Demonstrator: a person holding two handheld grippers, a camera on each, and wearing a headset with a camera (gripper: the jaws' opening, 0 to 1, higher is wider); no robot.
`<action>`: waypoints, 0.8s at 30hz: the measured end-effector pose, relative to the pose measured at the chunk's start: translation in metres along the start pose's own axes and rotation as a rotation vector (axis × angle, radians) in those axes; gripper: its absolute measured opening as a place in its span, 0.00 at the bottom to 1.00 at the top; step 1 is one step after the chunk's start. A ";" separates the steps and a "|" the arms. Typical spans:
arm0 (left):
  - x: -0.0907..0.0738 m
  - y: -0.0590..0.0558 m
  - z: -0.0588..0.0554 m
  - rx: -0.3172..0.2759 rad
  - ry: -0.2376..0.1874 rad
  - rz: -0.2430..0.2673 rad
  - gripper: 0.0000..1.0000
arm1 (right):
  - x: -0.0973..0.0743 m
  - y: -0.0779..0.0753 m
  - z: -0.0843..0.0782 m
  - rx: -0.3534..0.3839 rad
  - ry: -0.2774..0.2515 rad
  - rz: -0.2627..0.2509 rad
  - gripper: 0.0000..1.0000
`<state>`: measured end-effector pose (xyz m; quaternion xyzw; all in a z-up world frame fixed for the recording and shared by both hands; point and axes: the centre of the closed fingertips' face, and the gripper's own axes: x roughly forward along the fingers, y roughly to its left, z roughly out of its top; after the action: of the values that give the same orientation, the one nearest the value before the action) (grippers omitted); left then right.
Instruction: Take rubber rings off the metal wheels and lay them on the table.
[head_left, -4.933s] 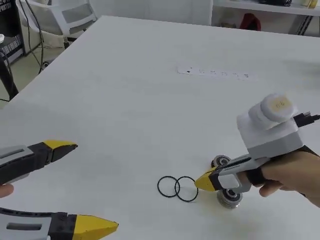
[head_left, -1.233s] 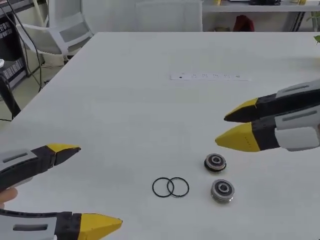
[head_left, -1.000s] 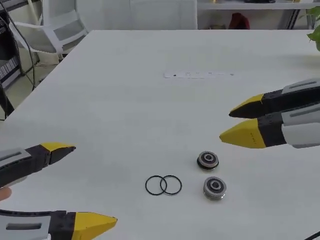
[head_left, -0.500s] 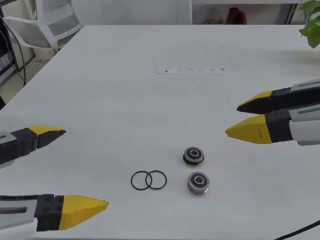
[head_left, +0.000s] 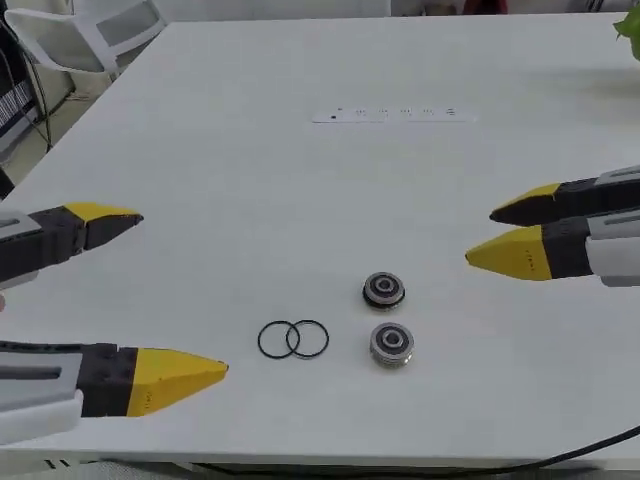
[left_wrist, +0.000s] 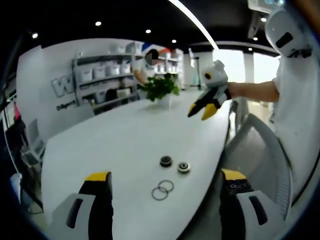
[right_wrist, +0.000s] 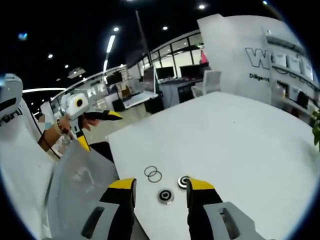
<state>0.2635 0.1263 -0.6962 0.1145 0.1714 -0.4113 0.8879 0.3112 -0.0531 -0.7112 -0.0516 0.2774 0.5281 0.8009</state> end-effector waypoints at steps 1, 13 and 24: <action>0.001 0.000 0.004 0.006 -0.004 -0.004 0.89 | 0.000 -0.002 -0.001 0.004 -0.004 0.007 0.39; 0.018 0.003 0.031 0.101 -0.001 -0.064 0.88 | 0.011 -0.018 -0.033 0.058 0.017 0.013 0.40; 0.038 0.000 0.050 0.181 0.003 -0.118 0.87 | 0.018 -0.029 -0.053 0.123 0.001 0.019 0.40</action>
<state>0.2968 0.0827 -0.6659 0.1846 0.1416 -0.4766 0.8478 0.3216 -0.0709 -0.7708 0.0000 0.3102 0.5176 0.7974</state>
